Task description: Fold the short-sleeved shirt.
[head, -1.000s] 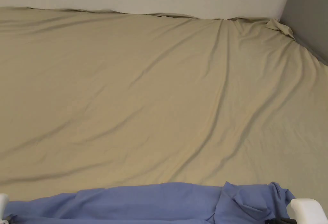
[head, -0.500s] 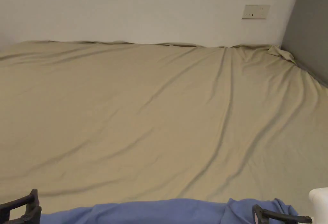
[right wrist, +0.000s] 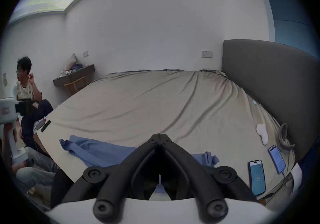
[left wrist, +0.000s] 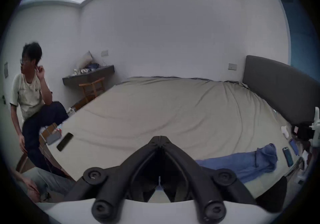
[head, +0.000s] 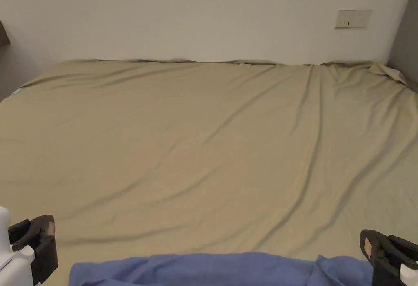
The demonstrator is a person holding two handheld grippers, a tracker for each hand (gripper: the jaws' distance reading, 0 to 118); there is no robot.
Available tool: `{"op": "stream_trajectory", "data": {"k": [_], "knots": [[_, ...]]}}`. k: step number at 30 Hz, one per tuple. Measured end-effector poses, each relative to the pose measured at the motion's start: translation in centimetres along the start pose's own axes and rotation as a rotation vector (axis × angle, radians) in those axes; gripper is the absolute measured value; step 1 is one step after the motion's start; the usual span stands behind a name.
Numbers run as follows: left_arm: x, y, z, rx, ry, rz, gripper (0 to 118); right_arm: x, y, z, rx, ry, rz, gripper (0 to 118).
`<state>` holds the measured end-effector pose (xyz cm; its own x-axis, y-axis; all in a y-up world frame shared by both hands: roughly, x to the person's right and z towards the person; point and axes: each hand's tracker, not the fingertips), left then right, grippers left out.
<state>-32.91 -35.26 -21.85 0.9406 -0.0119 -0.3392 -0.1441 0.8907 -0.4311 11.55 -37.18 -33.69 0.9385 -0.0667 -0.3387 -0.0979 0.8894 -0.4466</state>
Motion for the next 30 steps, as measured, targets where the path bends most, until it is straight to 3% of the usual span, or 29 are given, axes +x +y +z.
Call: {"op": "stream_trajectory", "data": {"k": [3,7,8,9,10,11,14,21,24,25,26,27,28,30], "knots": [[-3.0,-0.8,-2.2,-0.095,-0.150,0.108,0,-0.2,-0.3,-0.9,-0.021,0.016,-0.011,3],[-8.9,-3.1,-7.3,-0.336,-0.464,0.337,2,-0.6,-0.7,-1.9,-0.059,0.027,-0.027,3],[-10.3,-4.0,-8.4,-0.379,-0.490,0.395,26,-0.8,-0.8,-2.1,-0.067,0.024,-0.028,3],[-11.4,-4.8,-9.5,-0.409,-0.491,0.409,81,-1.1,-0.9,-2.4,-0.075,0.023,-0.028,3],[-11.8,-5.5,-10.5,-0.451,-0.444,0.402,118,-1.4,-1.0,-2.7,-0.084,0.024,-0.031,3],[-14.8,-5.6,-12.2,-0.441,-0.464,0.425,118,-1.7,-1.2,-3.0,-0.095,0.024,-0.039,3],[-16.2,-6.1,-15.5,-0.473,-0.477,0.454,118,-3.0,-1.5,-4.1,-0.121,0.034,-0.049,3],[-11.5,-13.1,-22.9,-0.749,-0.558,0.459,118,-5.0,-1.3,-6.4,-0.160,0.069,-0.041,3],[-7.3,-10.8,-20.7,-0.604,-0.648,0.351,114,-5.1,-0.9,-7.1,-0.157,0.073,-0.029,3],[-6.7,-10.7,-20.9,-0.611,-0.733,0.428,31,-5.0,-0.8,-7.3,-0.157,0.080,-0.031,3],[-9.5,-11.5,-23.2,-0.613,-0.737,0.527,9,-4.9,-0.9,-7.6,-0.158,0.086,-0.032,3],[-10.2,-11.9,-24.6,-0.586,-0.588,0.431,9,-4.9,-0.9,-7.7,-0.159,0.084,-0.028,3],[-10.6,-12.0,-25.2,-0.615,-0.529,0.431,9,-4.9,-0.9,-7.8,-0.162,0.079,-0.022,3],[-9.9,-12.2,-24.8,-0.619,-0.605,0.517,8,-4.7,-1.1,-7.5,-0.166,0.070,-0.011,3]]}}
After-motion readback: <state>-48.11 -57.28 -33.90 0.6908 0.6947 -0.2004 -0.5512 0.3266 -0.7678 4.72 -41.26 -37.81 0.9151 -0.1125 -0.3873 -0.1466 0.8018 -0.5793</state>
